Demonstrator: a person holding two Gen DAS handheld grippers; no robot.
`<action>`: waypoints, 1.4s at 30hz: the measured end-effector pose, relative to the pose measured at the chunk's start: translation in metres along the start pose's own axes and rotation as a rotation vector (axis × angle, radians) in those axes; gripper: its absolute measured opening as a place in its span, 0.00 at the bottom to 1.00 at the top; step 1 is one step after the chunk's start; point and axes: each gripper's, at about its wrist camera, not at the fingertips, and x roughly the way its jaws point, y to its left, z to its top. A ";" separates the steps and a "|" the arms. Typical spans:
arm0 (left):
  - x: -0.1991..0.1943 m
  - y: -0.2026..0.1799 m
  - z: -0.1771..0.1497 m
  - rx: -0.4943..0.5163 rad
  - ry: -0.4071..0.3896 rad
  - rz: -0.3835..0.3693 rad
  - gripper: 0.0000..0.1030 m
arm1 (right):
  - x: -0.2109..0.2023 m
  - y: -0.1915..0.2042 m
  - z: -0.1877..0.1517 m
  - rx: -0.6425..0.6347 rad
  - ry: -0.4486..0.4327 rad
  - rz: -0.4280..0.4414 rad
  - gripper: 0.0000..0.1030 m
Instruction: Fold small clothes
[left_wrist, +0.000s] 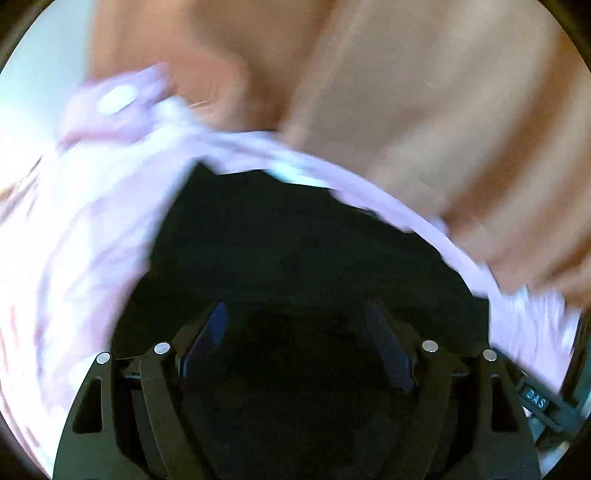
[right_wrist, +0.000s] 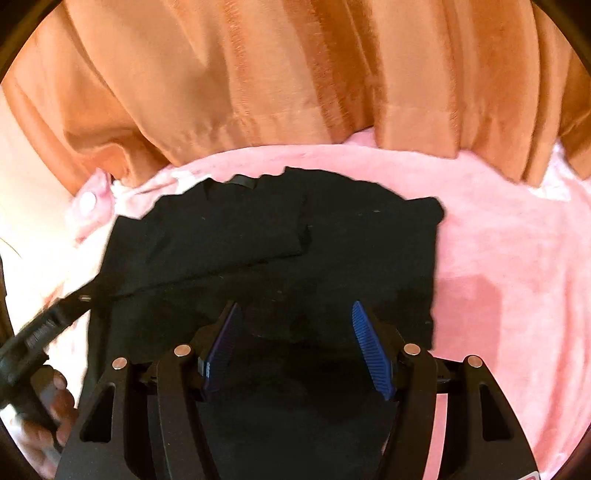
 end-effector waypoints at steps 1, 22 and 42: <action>0.005 0.023 0.006 -0.063 0.008 0.011 0.73 | 0.004 0.000 0.002 0.019 0.007 0.021 0.60; 0.073 0.093 0.006 -0.425 0.171 -0.109 0.64 | -0.005 0.042 0.077 0.088 -0.161 0.247 0.05; 0.074 0.104 0.010 -0.381 0.103 0.058 0.08 | 0.032 -0.078 0.007 0.190 0.062 0.026 0.00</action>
